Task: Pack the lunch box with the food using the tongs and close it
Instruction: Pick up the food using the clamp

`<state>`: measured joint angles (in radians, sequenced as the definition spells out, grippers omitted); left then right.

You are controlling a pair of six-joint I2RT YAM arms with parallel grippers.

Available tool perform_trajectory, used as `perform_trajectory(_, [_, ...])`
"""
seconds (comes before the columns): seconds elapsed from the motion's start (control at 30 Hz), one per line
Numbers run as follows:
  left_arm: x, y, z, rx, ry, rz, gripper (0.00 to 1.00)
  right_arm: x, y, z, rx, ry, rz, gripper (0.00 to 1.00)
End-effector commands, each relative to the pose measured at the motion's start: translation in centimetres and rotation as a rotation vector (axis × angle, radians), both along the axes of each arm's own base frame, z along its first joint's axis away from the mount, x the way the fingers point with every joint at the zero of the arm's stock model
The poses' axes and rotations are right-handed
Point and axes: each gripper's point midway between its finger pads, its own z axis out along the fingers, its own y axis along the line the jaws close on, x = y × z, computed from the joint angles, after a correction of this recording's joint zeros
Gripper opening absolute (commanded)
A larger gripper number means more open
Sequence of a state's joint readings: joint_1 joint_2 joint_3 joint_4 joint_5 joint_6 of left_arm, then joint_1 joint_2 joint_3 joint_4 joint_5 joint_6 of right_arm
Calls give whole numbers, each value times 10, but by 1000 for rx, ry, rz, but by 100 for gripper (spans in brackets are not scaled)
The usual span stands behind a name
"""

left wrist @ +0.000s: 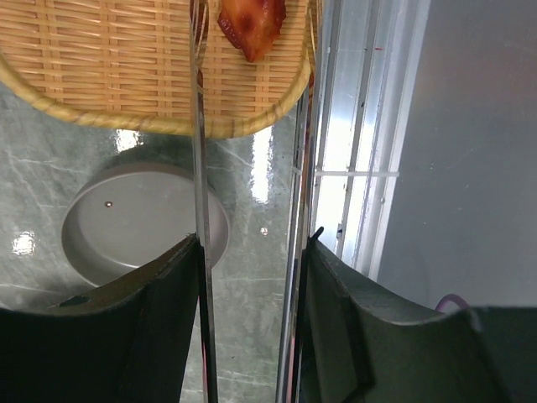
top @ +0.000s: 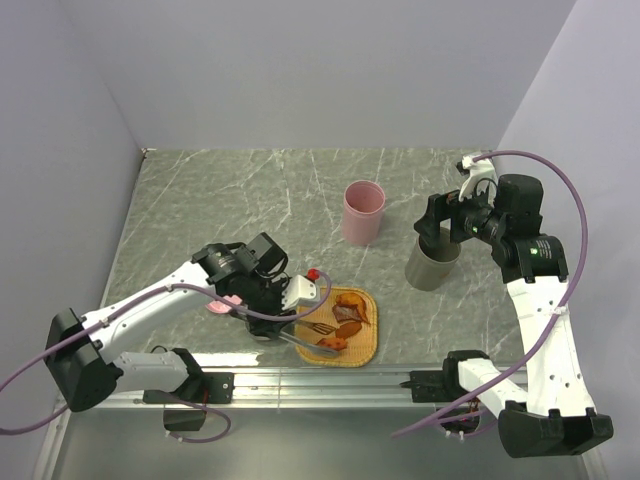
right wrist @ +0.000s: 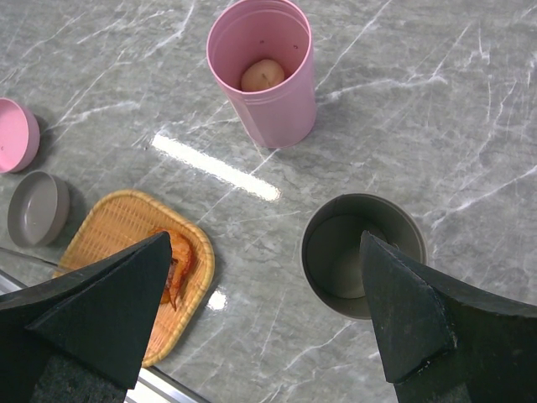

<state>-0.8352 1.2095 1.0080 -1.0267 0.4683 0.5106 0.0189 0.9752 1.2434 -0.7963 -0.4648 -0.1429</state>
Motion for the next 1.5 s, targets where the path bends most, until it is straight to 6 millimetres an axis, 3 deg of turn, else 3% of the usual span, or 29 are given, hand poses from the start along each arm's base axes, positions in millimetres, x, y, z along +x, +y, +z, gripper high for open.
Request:
perform_trajectory(0.0, [7, -10, 6, -26, -27, 1, 55, 1, -2, 10, -1, -36, 0, 100])
perform_trajectory(0.37, [1, -11, -5, 9, 10, -20, 50, 1, -2, 12, -3, -42, -2, 100])
perform_trajectory(0.67, [2, -10, -5, 25, 11, -16, 30, 2, -2, 14, 0, -47, 0, 100])
perform_trajectory(0.9, [8, -12, 19, -14, -31, -7, 24, 3, -1, 13, 2, -44, 4, 100])
perform_trajectory(1.2, [20, -12, 36, -44, -49, 13, 21, 4, -2, 15, 1, -52, -4, 100])
perform_trajectory(1.33, [32, -22, 62, -102, -82, 27, 21, 3, 2, 20, 23, -52, 10, 100])
perform_trajectory(1.47, [39, -38, 85, -171, -80, 37, 21, 9, -9, 32, 60, -53, -25, 100])
